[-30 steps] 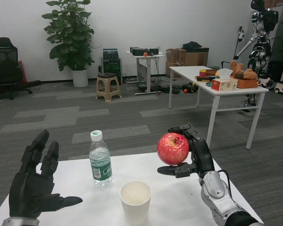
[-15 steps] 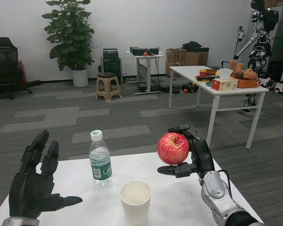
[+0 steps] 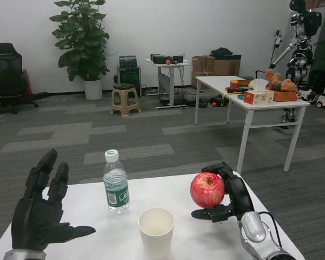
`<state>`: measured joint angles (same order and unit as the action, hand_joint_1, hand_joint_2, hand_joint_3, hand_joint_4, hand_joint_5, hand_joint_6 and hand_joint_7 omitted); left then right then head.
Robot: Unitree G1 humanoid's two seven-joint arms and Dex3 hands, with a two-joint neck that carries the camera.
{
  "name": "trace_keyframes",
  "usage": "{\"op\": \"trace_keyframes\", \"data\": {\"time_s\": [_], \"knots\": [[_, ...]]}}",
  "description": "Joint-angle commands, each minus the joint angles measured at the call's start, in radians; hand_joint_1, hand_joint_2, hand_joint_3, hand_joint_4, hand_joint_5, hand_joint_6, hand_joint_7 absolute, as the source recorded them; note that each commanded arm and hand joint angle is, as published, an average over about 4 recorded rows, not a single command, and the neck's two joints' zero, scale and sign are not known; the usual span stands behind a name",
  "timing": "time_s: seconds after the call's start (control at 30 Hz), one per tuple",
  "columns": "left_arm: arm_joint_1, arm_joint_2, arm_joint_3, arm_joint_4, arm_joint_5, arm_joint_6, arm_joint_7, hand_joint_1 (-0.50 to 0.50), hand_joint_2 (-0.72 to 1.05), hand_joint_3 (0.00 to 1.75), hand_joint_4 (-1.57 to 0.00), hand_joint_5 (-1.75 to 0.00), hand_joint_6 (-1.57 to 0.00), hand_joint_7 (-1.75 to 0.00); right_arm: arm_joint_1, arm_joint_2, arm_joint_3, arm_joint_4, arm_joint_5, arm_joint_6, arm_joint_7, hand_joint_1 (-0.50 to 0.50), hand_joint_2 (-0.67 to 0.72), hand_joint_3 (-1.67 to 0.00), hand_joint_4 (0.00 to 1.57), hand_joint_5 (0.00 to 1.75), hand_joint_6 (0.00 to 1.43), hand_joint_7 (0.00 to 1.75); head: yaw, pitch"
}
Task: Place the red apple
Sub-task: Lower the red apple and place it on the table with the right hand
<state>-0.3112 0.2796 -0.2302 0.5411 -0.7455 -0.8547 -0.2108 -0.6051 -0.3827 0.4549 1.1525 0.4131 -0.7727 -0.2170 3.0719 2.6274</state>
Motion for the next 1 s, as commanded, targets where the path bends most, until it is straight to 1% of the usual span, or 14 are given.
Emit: {"op": "trace_keyframes", "data": {"time_s": [0.03,0.07,0.2,0.27,0.4,0.5,0.57,0.63,0.7,0.83,0.93,1.0], "knots": [[0.004,0.003,-0.001,-0.005,0.0,-0.006,-0.001,-0.32,0.1,0.0,0.0,0.0,0.0,-0.38,0.0,0.009,0.007,0.057,0.005,0.003,-0.005,0.33,-0.16,-0.24,0.88,1.36,1.21,1.64,-0.003,-0.005],[0.004,0.004,-0.001,-0.004,0.0,-0.006,-0.001,-0.32,0.1,0.02,0.0,0.0,0.0,-0.37,0.0,0.014,0.01,0.073,0.005,0.004,-0.005,0.33,-0.16,-0.24,0.89,1.36,1.22,1.64,-0.004,-0.005],[0.004,0.004,-0.006,-0.003,0.0,-0.006,-0.002,-0.32,0.12,0.0,0.0,0.0,0.0,-0.35,0.0,0.037,0.026,0.146,0.004,0.01,-0.005,0.33,-0.16,-0.24,0.94,1.26,1.23,1.64,-0.004,-0.011],[0.004,0.004,-0.008,-0.003,0.0,-0.006,-0.002,-0.31,0.07,0.0,0.0,0.0,0.0,-0.35,0.005,0.051,0.031,0.177,0.005,0.012,-0.007,0.33,-0.16,-0.24,0.96,1.26,1.23,1.68,-0.004,-0.016],[0.005,0.004,-0.01,-0.003,-0.001,-0.006,-0.001,-0.3,0.07,0.0,0.0,0.0,0.0,-0.35,0.017,0.067,0.029,0.198,0.007,0.013,-0.008,0.33,-0.16,-0.24,1.0,1.26,1.26,1.68,-0.01,-0.023],[0.005,0.005,-0.011,-0.002,-0.002,-0.006,-0.001,-0.31,0.07,0.0,0.0,0.0,0.0,-0.35,0.025,0.073,0.03,0.206,0.006,0.013,-0.008,0.33,-0.16,-0.24,1.0,1.26,1.23,1.62,-0.011,-0.028],[0.005,0.005,-0.012,-0.001,-0.002,-0.006,-0.001,-0.31,0.07,0.04,0.0,0.0,0.0,-0.38,0.03,0.075,0.032,0.208,0.005,0.014,-0.008,0.33,-0.16,-0.24,0.98,1.26,1.23,1.64,-0.014,-0.032],[0.005,0.006,-0.013,0.0,-0.003,-0.006,-0.001,-0.31,0.07,0.04,0.0,0.0,0.0,-0.38,0.035,0.076,0.036,0.21,0.005,0.015,-0.008,0.32,-0.16,-0.24,0.97,1.26,1.23,1.68,-0.016,-0.035],[0.006,0.006,-0.014,0.0,-0.003,-0.006,-0.002,-0.31,0.07,0.0,0.0,0.0,0.0,-0.37,0.04,0.077,0.038,0.21,0.004,0.016,-0.007,0.32,-0.16,-0.24,0.97,1.26,1.23,1.68,-0.014,-0.037],[0.006,0.007,-0.015,0.0,-0.003,-0.006,-0.001,-0.31,0.07,0.0,0.0,0.0,0.0,-0.35,0.05,0.079,0.038,0.21,0.004,0.016,-0.006,0.33,-0.16,-0.24,0.96,1.26,1.21,1.68,-0.014,-0.041],[0.006,0.007,-0.015,0.0,-0.005,-0.006,-0.001,-0.3,0.07,0.0,0.0,0.0,0.0,-0.38,0.055,0.079,0.037,0.21,0.004,0.016,-0.005,0.33,-0.16,-0.28,0.89,1.19,1.18,1.68,-0.012,-0.037],[0.006,0.006,-0.015,0.0,-0.006,-0.006,-0.001,-0.3,0.07,0.04,0.0,0.0,0.0,-0.37,0.057,0.079,0.035,0.209,0.004,0.016,-0.002,0.31,-0.16,-0.26,0.82,1.12,1.1,1.71,-0.011,-0.038]]}}
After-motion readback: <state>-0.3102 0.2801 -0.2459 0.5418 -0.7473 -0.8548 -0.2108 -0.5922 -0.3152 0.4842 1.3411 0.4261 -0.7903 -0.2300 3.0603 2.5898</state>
